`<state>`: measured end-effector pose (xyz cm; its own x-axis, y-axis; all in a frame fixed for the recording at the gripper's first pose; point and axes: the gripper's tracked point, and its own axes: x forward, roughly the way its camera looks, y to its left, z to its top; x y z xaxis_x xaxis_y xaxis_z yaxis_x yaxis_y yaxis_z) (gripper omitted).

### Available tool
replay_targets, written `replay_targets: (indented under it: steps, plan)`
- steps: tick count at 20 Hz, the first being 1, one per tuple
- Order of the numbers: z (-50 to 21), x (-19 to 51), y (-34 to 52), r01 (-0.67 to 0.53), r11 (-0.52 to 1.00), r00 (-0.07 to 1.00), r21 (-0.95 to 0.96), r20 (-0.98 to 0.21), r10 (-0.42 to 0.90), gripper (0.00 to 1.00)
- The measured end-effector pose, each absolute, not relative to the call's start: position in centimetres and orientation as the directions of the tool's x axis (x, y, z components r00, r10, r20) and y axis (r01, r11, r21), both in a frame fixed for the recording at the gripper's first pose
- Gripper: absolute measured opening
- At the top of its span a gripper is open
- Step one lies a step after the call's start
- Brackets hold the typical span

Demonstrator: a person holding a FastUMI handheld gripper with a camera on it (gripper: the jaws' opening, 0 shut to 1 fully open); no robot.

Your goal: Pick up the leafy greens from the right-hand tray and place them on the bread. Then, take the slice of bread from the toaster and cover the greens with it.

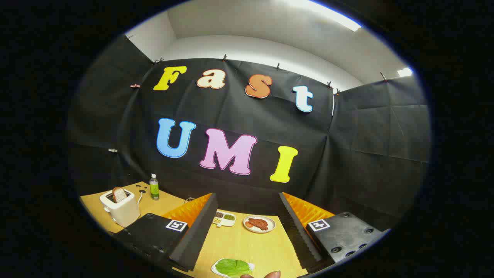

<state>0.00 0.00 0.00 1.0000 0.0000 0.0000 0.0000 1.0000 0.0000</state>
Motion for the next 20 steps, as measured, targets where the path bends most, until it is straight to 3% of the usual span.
replay_targets:
  steps: [20]
  plan:
    - [-0.34, -0.45, 0.42, -0.016, 1.0, 1.0, 0.008, -0.013, 0.016, 0.97]
